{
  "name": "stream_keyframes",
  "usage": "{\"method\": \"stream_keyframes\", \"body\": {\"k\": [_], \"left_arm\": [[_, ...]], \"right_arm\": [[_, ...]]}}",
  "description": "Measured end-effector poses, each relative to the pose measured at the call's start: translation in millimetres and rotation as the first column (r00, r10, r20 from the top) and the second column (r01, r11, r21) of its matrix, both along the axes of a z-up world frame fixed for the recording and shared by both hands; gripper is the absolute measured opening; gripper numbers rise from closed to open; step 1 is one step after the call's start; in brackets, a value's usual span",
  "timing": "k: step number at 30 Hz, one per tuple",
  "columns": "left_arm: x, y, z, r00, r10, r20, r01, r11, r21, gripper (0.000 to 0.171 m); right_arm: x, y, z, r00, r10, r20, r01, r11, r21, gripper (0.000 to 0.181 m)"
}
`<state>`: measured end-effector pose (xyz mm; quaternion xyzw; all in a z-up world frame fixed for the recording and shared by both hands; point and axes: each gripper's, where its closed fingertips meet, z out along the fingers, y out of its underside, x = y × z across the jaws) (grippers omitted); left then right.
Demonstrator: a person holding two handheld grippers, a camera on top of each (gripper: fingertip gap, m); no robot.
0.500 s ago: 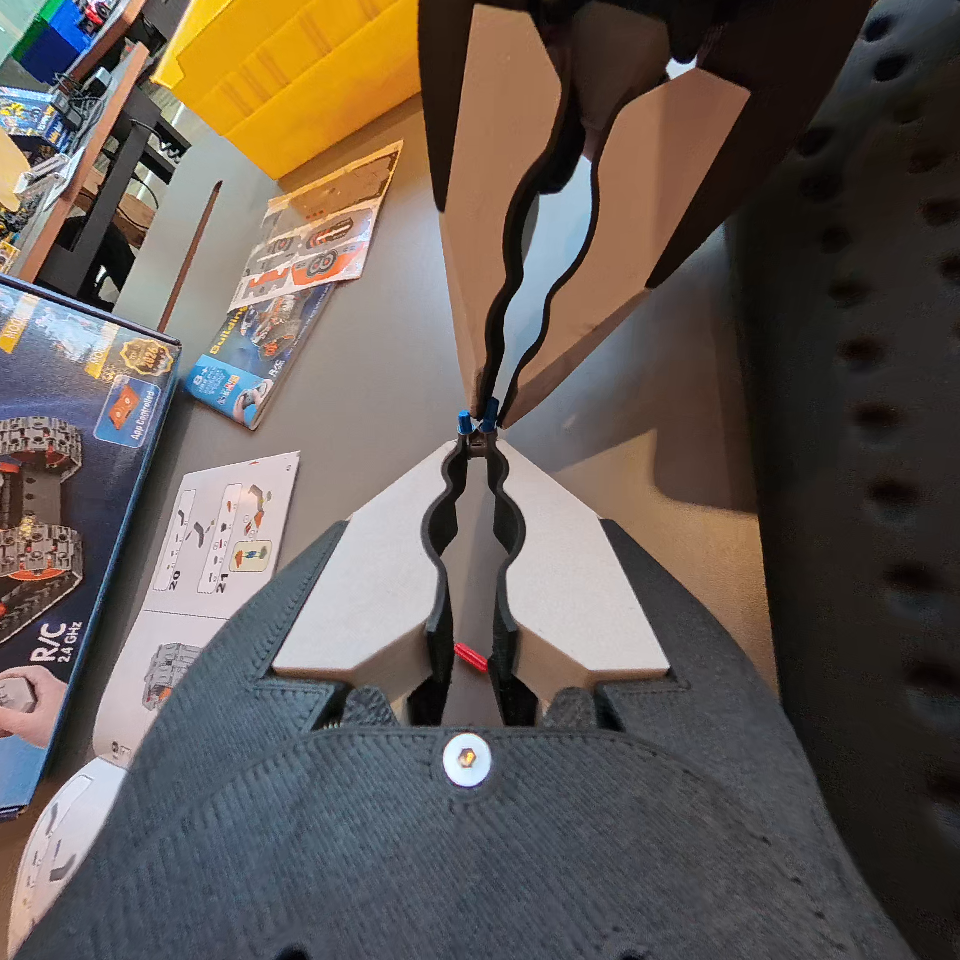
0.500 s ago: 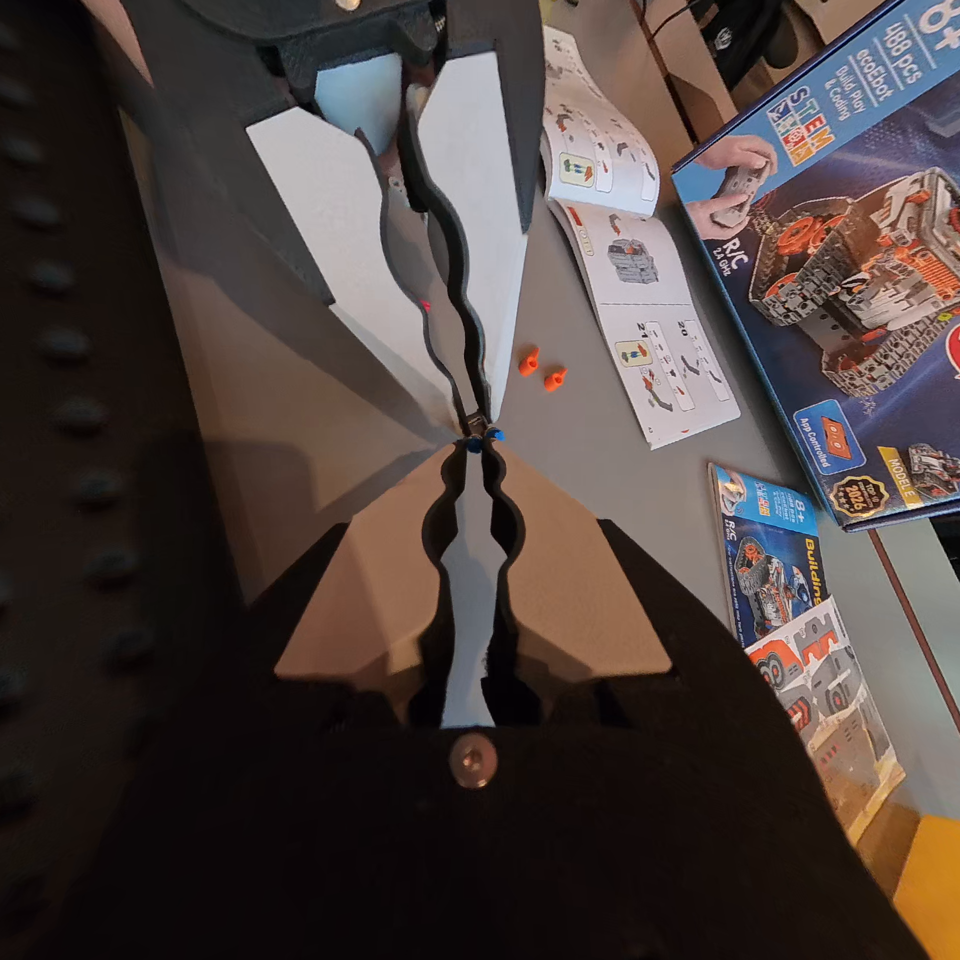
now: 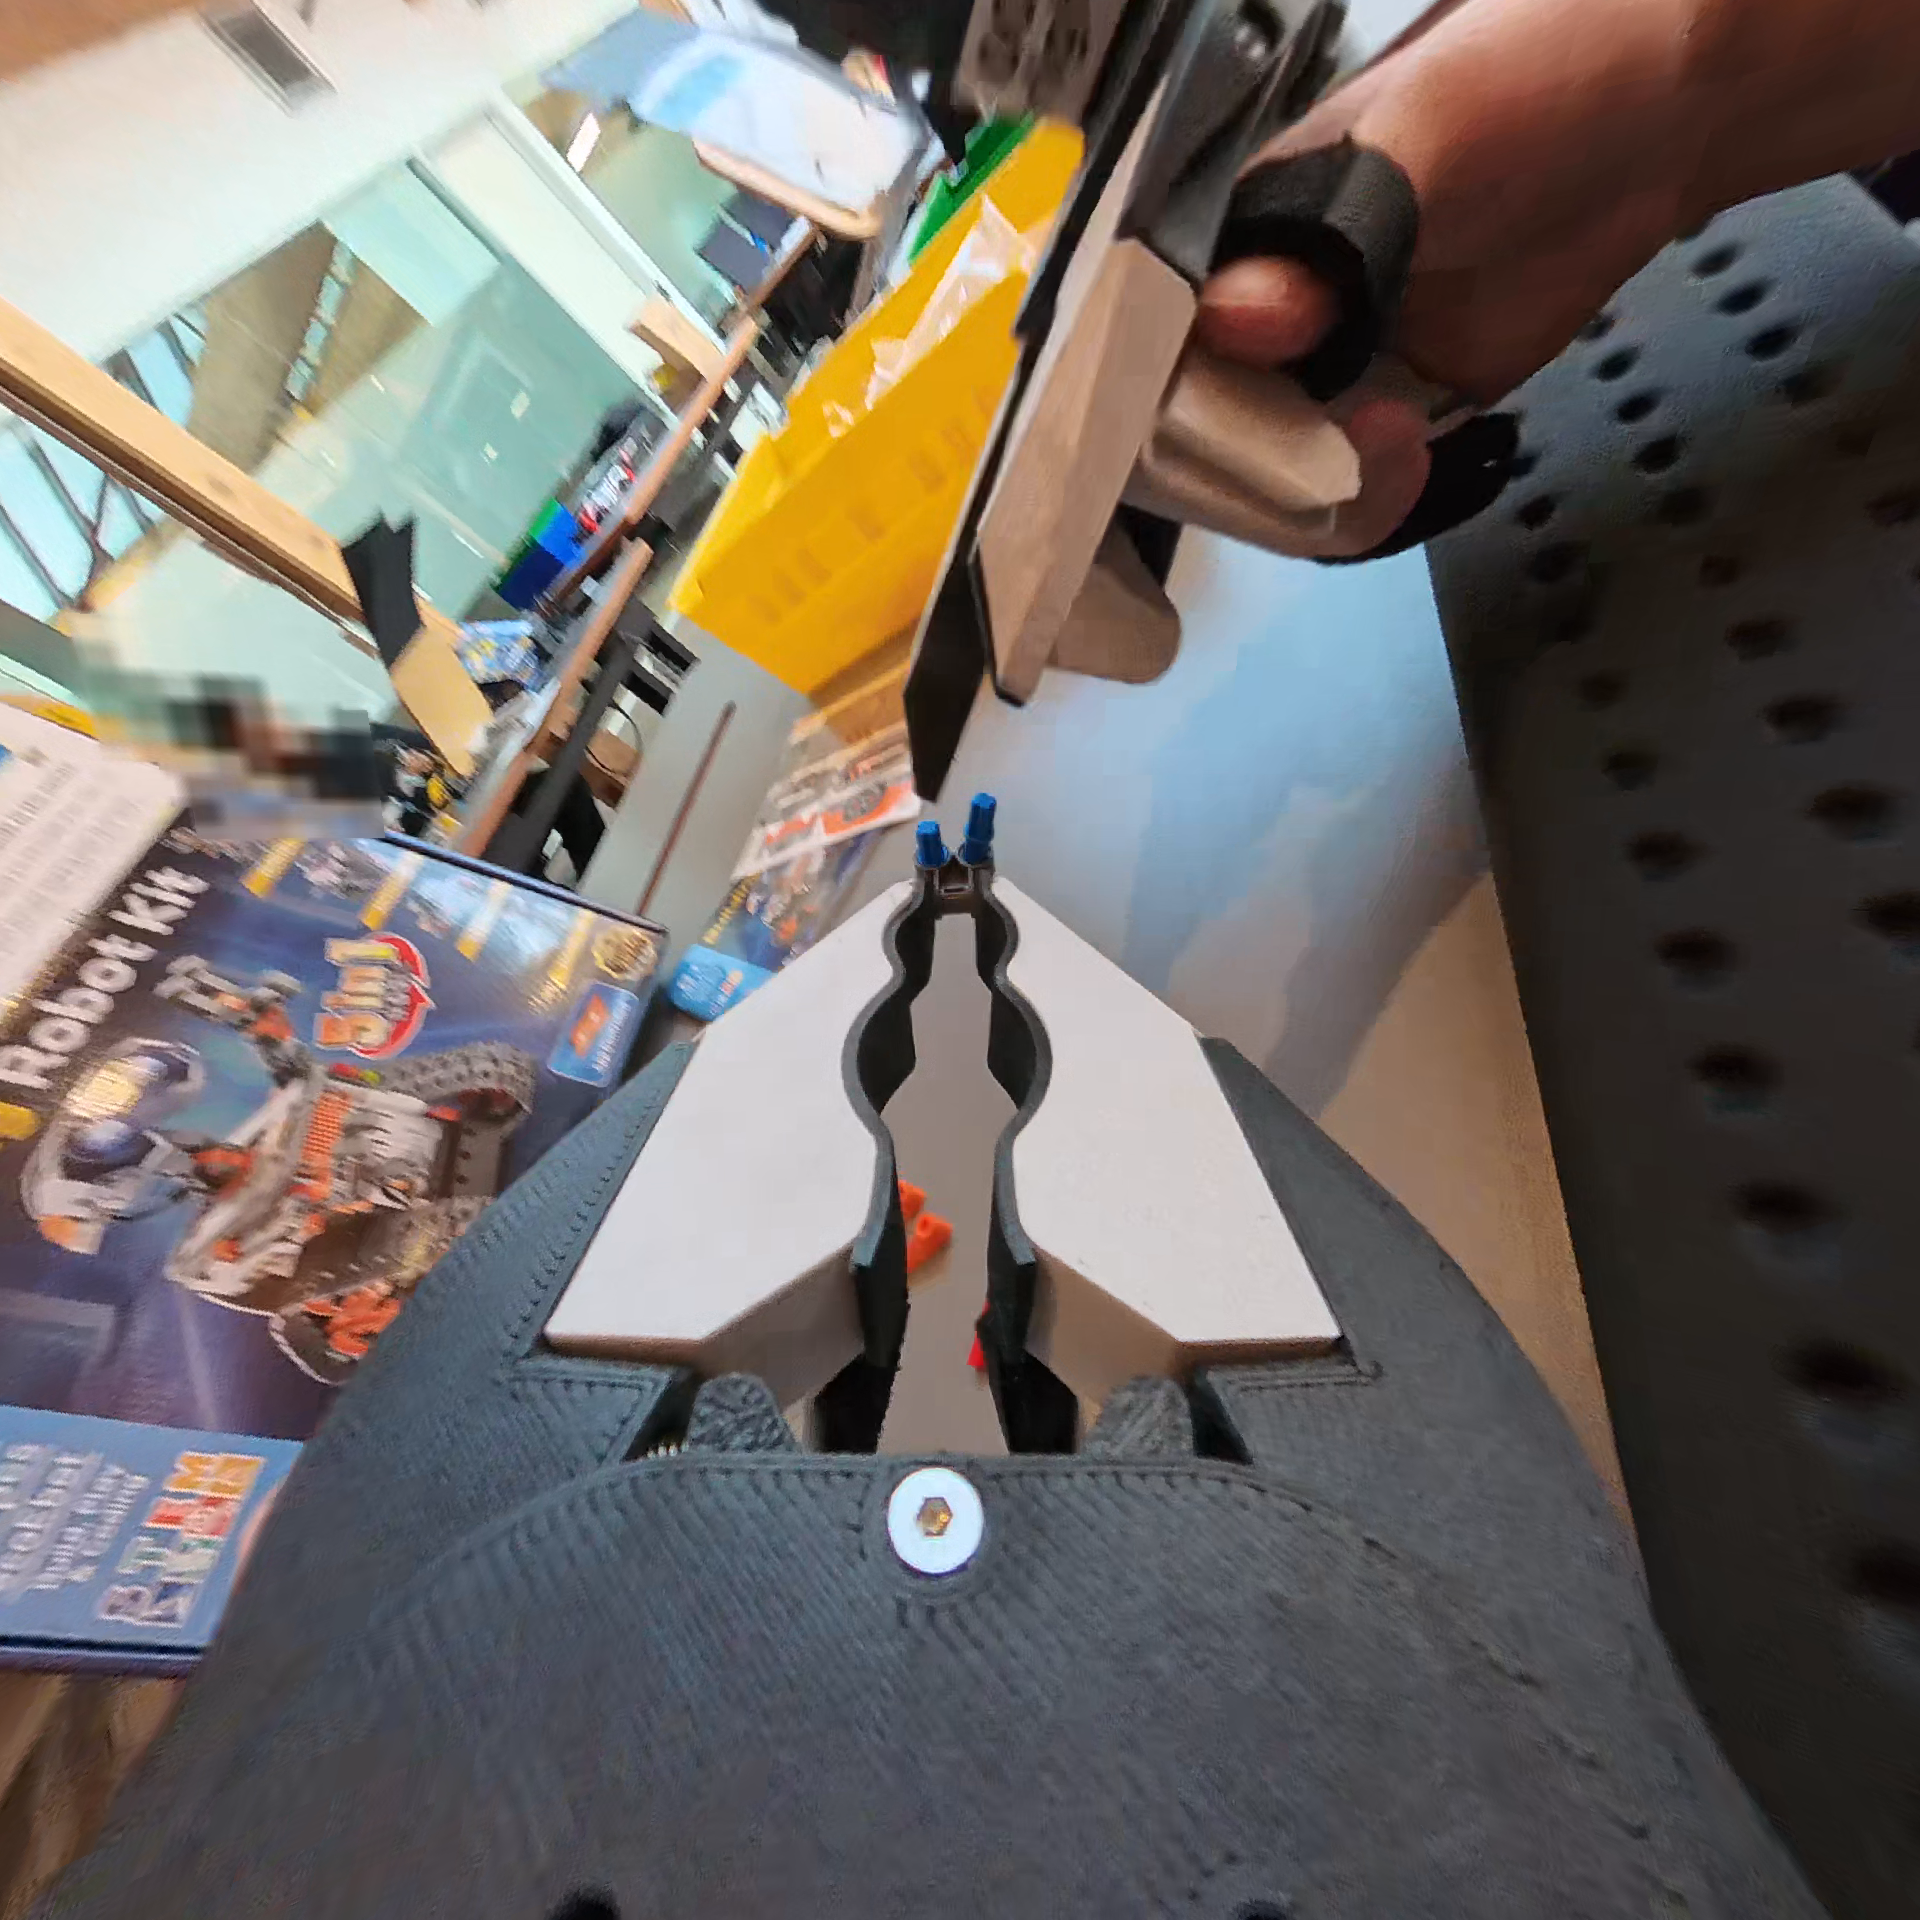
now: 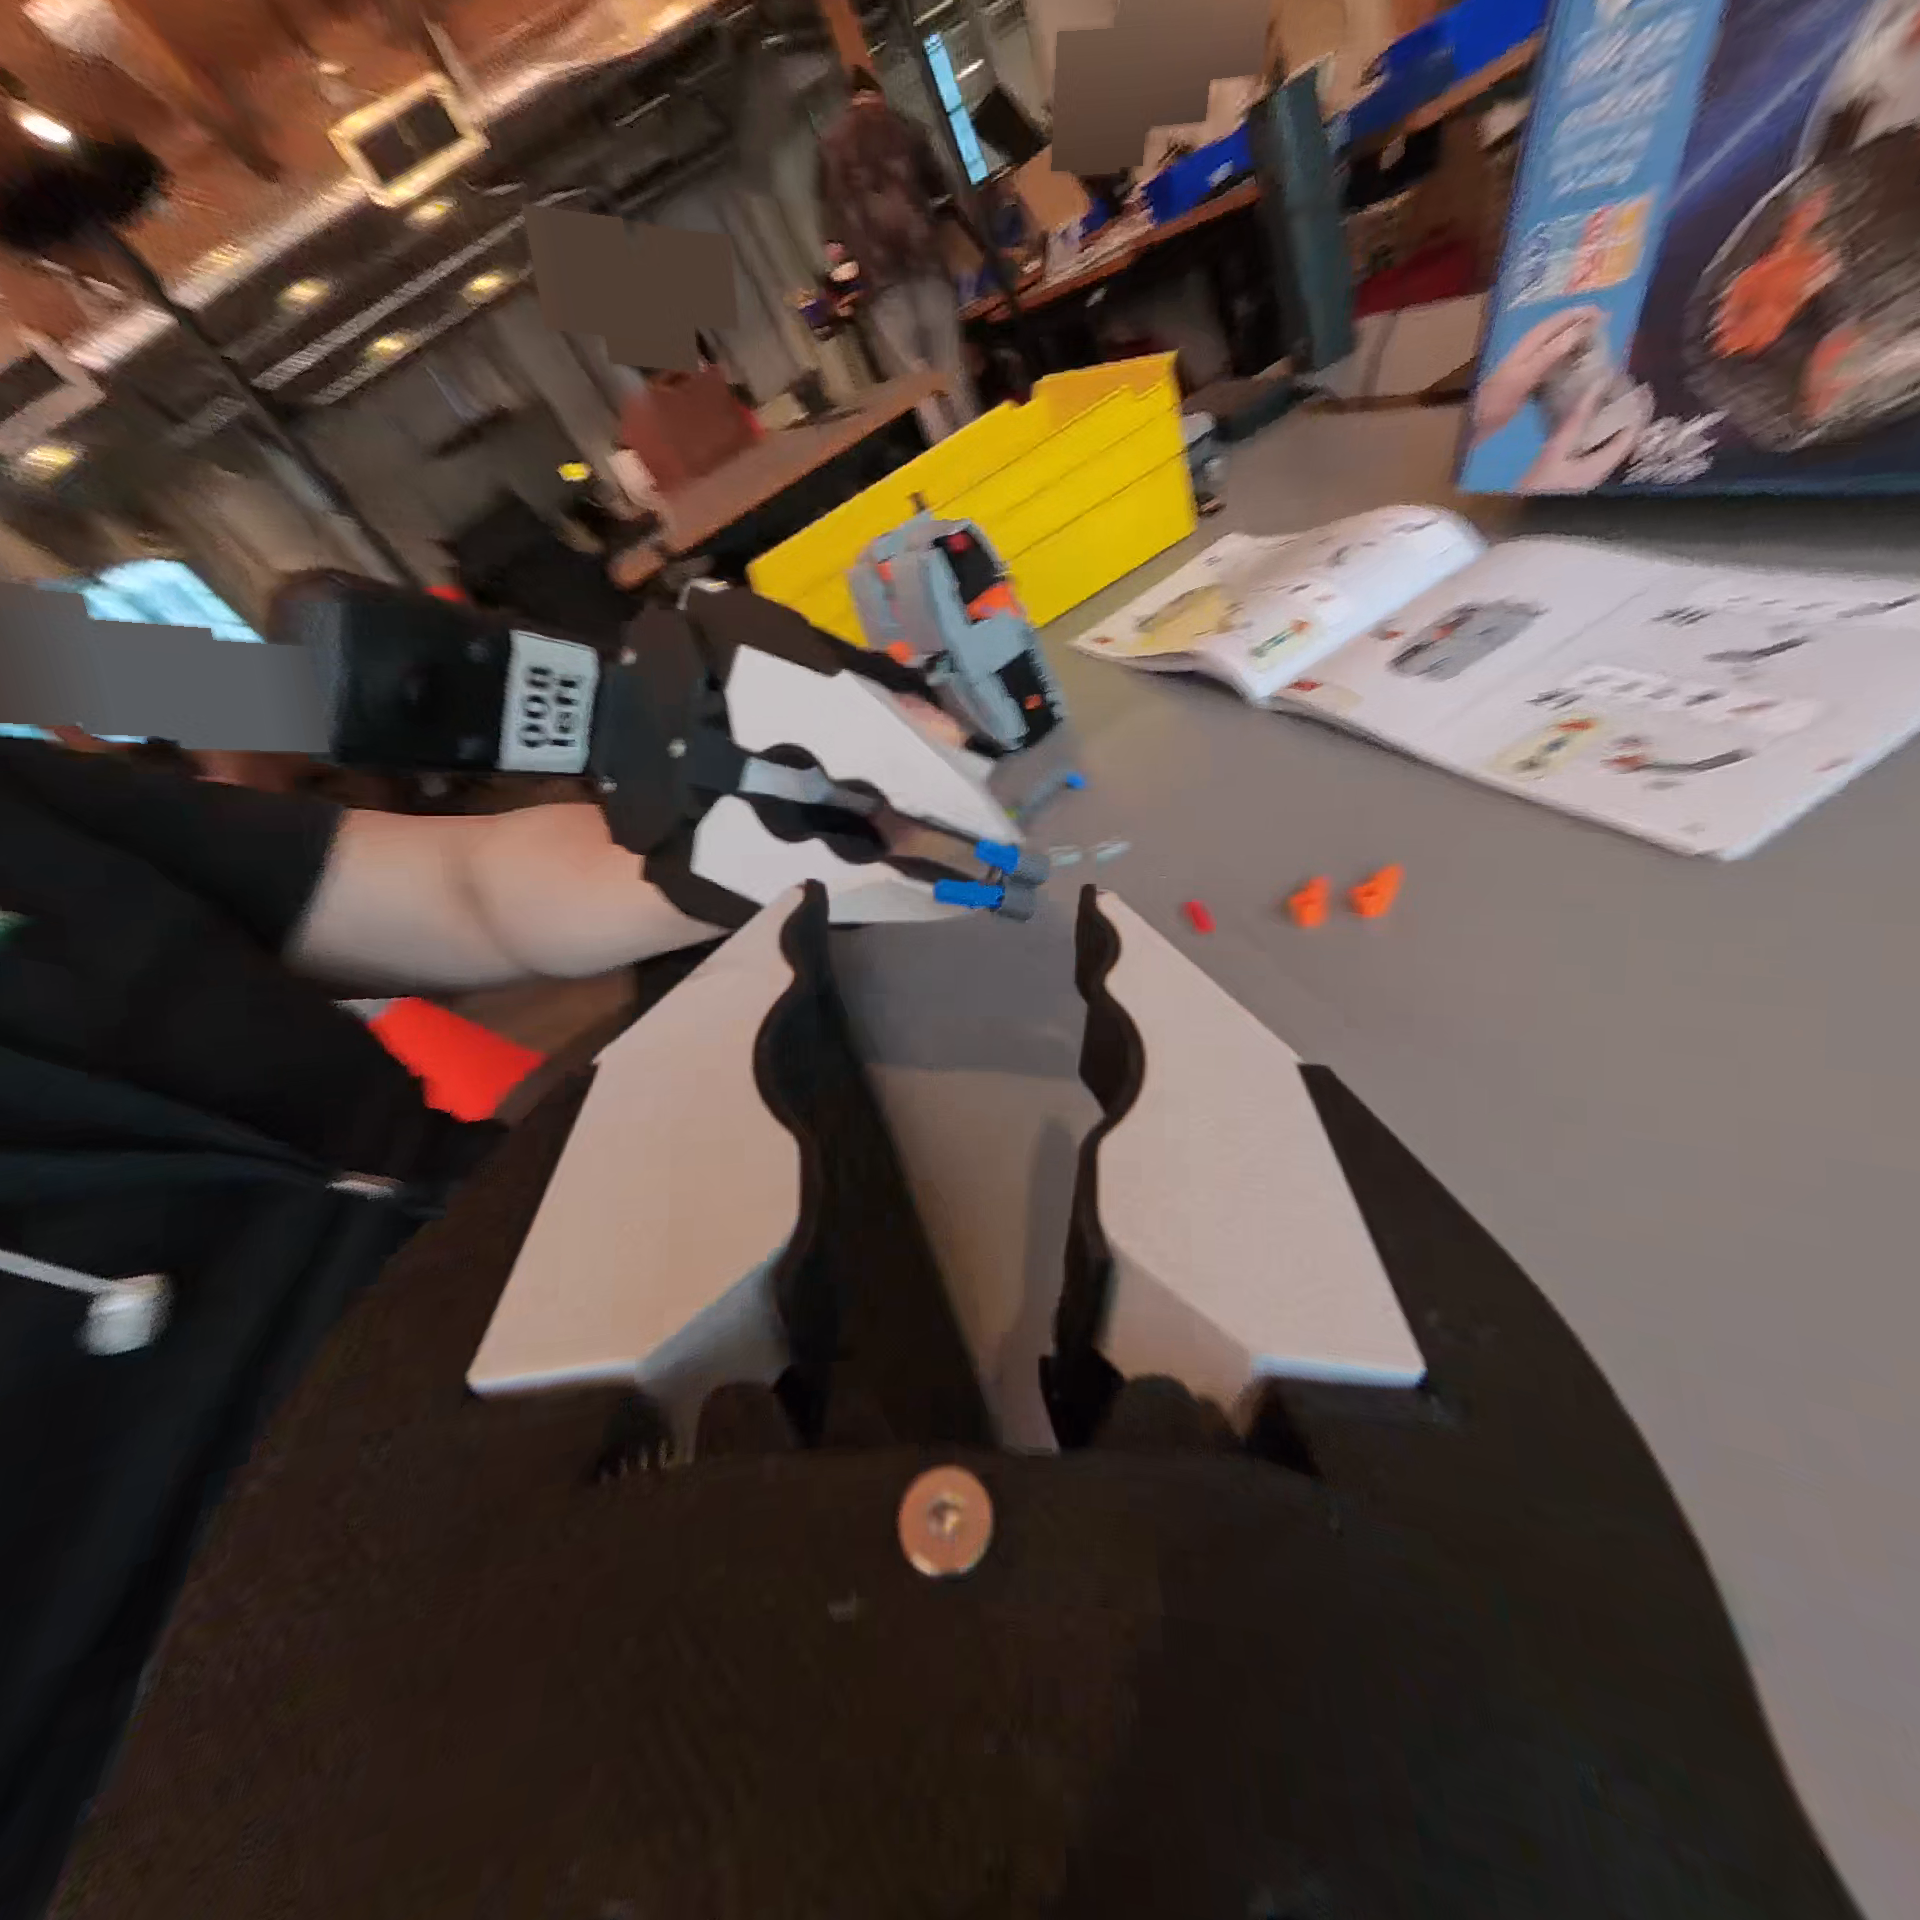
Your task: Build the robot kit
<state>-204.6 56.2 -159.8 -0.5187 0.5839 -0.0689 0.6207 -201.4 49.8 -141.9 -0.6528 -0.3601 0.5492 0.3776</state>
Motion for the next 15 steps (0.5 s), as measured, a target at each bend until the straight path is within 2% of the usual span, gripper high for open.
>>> {"method": "stream_keyframes", "body": {"k": [2, 4, 7, 10, 15], "left_arm": [[1, -6, 10, 1.0, -0.015, 0.02, 0.014, 0.998, 0.057, 0.006], [2, -9, 12, 1.0, -0.025, 0.016, 0.023, 0.996, 0.084, 0.006], [4, -12, 12, 0.999, -0.033, 0.008, 0.032, 0.994, 0.107, 0.006], [5, -15, 14, 0.999, -0.047, 0.022, 0.045, 0.994, 0.098, 0.006], [6, -18, 16, 0.998, -0.061, 0.034, 0.057, 0.993, 0.102, 0.006]], "right_arm": [[-5, -10, -1, 0.997, 0.078, -0.014, -0.079, 0.99, -0.114, 0.05], [-9, -14, 6, 0.992, 0.1, -0.073, -0.11, 0.982, -0.156, 0.047], [-10, -12, 5, 0.992, 0.09, -0.083, -0.103, 0.981, -0.164, 0.039], [-10, -11, 1, 0.991, 0.097, -0.088, -0.111, 0.98, -0.167, 0.024], [-9, -15, 3, 0.986, 0.116, -0.121, -0.135, 0.977, -0.165, 0.022]]}}
